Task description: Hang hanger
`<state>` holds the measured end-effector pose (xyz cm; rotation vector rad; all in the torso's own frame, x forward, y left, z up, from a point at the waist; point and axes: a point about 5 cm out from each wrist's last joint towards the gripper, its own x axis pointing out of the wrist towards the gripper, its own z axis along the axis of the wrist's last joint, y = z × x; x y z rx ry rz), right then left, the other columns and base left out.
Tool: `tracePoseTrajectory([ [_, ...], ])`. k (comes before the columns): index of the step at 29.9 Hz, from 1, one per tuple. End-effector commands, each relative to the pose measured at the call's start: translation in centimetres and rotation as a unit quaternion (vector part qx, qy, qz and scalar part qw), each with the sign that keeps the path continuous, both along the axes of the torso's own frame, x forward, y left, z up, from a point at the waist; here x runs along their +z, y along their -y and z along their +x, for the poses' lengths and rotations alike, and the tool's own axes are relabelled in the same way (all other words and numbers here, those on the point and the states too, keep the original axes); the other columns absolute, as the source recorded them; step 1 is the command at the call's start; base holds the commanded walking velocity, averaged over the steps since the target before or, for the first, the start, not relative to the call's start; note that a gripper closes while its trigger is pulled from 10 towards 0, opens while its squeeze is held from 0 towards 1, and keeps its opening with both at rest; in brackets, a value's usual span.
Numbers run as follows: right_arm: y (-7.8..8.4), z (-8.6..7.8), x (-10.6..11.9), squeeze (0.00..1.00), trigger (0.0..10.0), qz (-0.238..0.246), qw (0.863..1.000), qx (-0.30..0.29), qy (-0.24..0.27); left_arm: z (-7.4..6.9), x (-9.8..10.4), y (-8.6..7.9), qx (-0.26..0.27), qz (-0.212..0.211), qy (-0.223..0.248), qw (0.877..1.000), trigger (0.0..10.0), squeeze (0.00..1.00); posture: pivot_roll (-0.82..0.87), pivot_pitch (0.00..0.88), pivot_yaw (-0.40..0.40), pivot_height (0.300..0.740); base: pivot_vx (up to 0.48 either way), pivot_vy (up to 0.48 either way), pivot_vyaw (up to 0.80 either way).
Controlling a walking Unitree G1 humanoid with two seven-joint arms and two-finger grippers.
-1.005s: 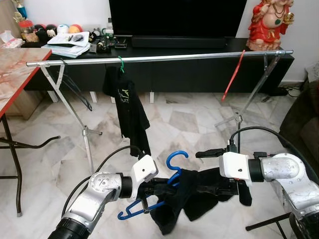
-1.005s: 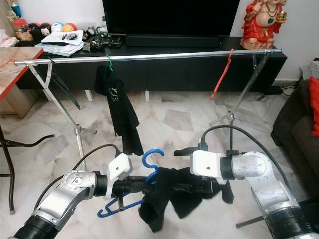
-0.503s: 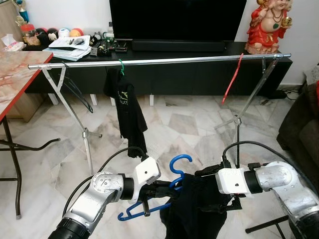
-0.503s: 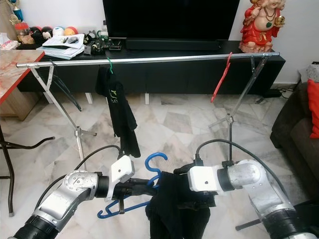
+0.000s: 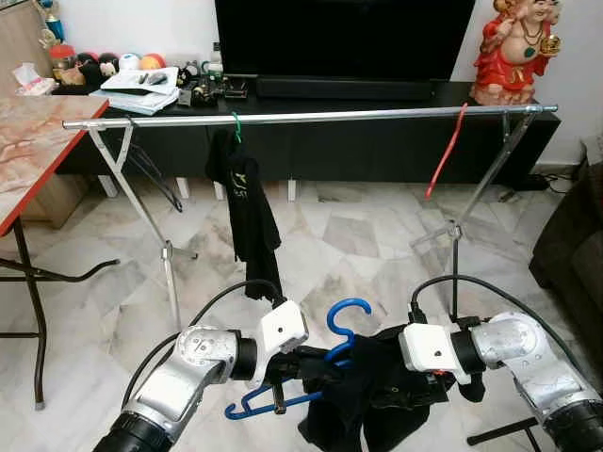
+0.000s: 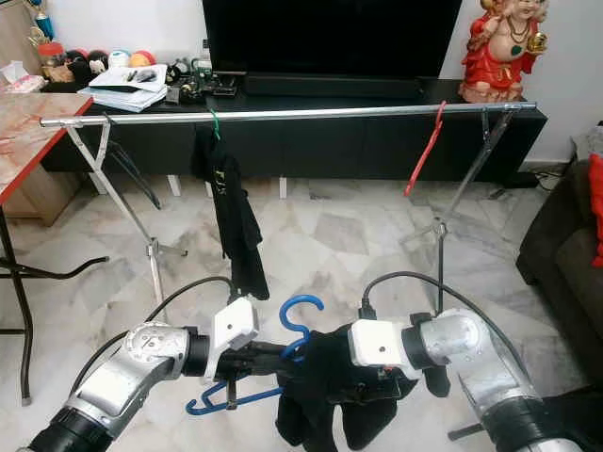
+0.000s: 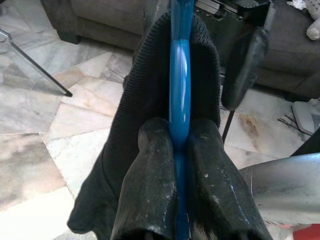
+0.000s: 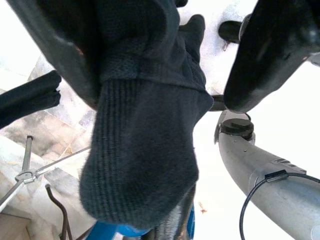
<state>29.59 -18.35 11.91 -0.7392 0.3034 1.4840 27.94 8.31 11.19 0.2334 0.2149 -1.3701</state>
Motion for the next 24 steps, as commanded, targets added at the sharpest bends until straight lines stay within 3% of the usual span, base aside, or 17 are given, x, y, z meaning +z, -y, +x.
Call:
tracePoseTrajectory([
  [1, -0.2, -0.2, -0.4, 0.0, 0.0, -0.001, 1.0, 0.011, -0.014, 0.5, 2.0, 0.9, -0.013, -0.013, 0.041, 0.999, 10.0, 0.0, -0.11, 0.075, -0.016, 0.74, 0.0, 0.0, 0.0],
  [7, -0.3, 0.1, -0.9, 0.0, 0.0, -0.006, 1.0, 0.0, -0.013, 0.5, 2.4, 1.2, -0.02, -0.017, 0.046, 0.999, 10.0, 0.0, -0.1, 0.078, -0.016, 0.74, 0.0, 0.0, 0.0],
  [9, -0.3, 0.1, -1.1, 0.0, 2.2, -0.013, 1.0, -0.003, -0.014, 0.4, 2.4, 1.3, -0.023, -0.017, 0.047, 0.998, 10.0, 0.0, -0.1, 0.079, -0.015, 0.74, 0.0, 0.0, 0.0],
  [10, -0.2, 0.1, -1.2, 0.0, 4.9, -0.016, 1.0, -0.006, -0.015, 0.4, 2.4, 1.4, -0.025, -0.017, 0.048, 0.998, 10.0, 0.0, -0.1, 0.079, -0.016, 0.74, 0.0, 0.0, 0.0],
  [11, -0.2, 0.2, -1.3, 0.0, 9.7, -0.019, 1.0, -0.009, -0.014, 0.3, 2.5, 1.4, -0.028, -0.017, 0.049, 0.998, 10.0, 0.0, -0.1, 0.079, -0.016, 0.74, 0.0, 0.0, 0.0],
  [12, -0.2, 0.2, -1.4, 0.0, 10.0, -0.021, 1.0, -0.012, -0.014, 0.3, 2.5, 1.5, -0.029, -0.018, 0.05, 0.998, 10.0, 0.0, -0.1, 0.079, -0.016, 0.74, 0.0, 0.0, 0.0],
  [16, -0.1, 0.3, -1.6, 0.0, 10.0, -0.019, 0.999, -0.017, -0.021, 0.2, 2.6, 1.6, -0.032, -0.019, 0.051, 0.998, 10.0, 0.0, -0.1, 0.08, -0.016, 0.74, 0.0, 0.0, 0.0],
  [17, -0.1, 0.3, -1.6, 0.0, 0.0, -0.019, 0.999, -0.017, -0.025, 0.2, 2.6, 1.6, -0.032, -0.019, 0.051, 0.998, 10.0, 0.0, -0.1, 0.081, -0.017, 0.74, 0.0, 0.0, 0.0],
  [24, 0.0, 0.3, -1.9, 0.0, 0.0, -0.022, 0.999, -0.021, -0.031, 0.2, 2.7, 1.8, -0.034, -0.021, 0.053, 0.998, 10.0, 0.0, -0.1, 0.082, -0.017, 0.74, 0.0, 0.0, 0.0],
])
